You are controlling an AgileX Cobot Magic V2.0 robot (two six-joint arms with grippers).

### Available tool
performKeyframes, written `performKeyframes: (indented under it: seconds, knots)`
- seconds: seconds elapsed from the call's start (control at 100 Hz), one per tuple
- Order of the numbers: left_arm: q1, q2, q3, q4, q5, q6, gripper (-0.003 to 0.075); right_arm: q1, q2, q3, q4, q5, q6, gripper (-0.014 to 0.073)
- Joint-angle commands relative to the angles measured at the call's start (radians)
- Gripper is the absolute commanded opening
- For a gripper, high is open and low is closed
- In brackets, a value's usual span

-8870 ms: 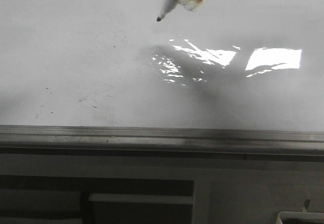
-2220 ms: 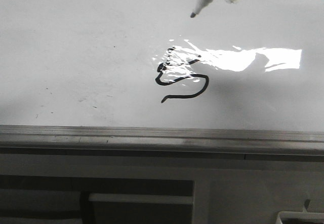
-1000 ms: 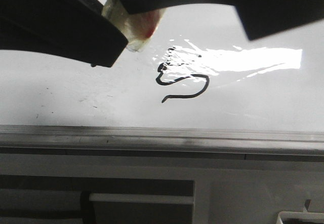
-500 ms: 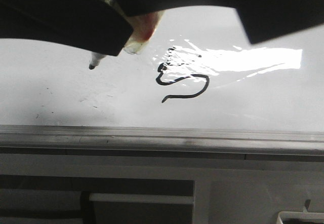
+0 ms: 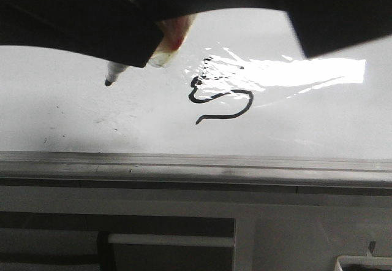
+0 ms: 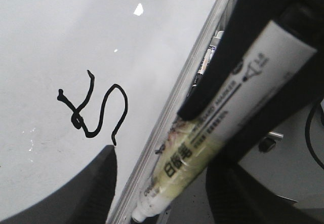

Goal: Write number 5 on whiteboard

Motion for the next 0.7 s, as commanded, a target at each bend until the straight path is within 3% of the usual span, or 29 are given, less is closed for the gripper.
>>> performKeyframes:
  seconds: [0.0, 0.36, 0.69]
  knots:
    - [-0.007, -0.011, -0.035, -0.044, -0.050, -0.002, 0.0368, 0.005, -0.011, -0.030, 0.006, -0.087, -0.004, -0.0071]
    - [-0.007, 0.049, -0.035, -0.044, -0.031, -0.002, 0.0367, 0.025, -0.011, -0.030, 0.009, -0.130, -0.004, -0.0071]
    - [-0.007, 0.057, -0.035, -0.044, -0.060, -0.002, 0.0365, 0.026, -0.011, -0.028, 0.022, -0.030, -0.004, -0.0071]
